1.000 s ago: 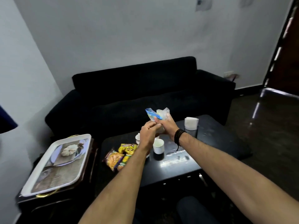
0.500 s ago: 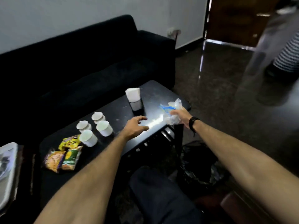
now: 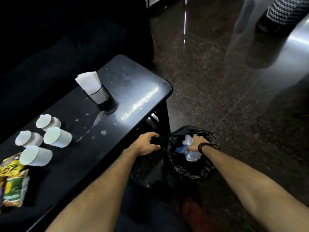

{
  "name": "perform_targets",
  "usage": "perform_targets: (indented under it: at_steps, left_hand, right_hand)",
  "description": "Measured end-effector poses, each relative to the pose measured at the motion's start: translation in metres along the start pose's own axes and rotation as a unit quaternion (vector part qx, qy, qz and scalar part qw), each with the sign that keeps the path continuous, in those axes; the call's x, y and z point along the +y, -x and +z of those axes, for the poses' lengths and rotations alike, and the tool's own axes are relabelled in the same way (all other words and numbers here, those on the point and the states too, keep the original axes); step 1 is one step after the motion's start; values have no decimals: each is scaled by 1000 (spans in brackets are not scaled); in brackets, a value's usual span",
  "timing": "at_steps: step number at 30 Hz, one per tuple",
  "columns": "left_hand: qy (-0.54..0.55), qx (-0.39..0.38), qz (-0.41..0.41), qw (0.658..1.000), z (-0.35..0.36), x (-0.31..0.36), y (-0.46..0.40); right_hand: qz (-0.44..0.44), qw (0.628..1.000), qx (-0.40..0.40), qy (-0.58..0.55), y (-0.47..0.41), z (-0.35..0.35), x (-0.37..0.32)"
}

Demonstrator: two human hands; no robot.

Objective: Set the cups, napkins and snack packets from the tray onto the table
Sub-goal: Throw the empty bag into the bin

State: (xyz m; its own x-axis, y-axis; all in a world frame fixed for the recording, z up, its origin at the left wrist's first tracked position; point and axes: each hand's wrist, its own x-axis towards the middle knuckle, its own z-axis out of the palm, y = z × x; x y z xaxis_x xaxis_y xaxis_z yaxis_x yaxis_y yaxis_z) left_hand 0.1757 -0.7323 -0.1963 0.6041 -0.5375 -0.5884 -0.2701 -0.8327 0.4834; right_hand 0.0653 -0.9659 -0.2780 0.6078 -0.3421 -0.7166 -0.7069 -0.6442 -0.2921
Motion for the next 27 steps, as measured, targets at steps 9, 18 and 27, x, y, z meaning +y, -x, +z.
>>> perform_targets:
  at_steps: [9, 18, 27]
  left_hand:
    - [-10, -39, -8, 999, 35, -21, -42]
    - [-1, -29, -22, 999, 28, -21, -37]
    - [-15, 72, 20, 997, -33, 5, 22]
  right_hand:
    - [-7, 987, 42, 155, -48, 87, 19]
    - [-102, 969, 131, 180, -46, 63, 7]
    - [-214, 919, 297, 147, -7, -50, -49]
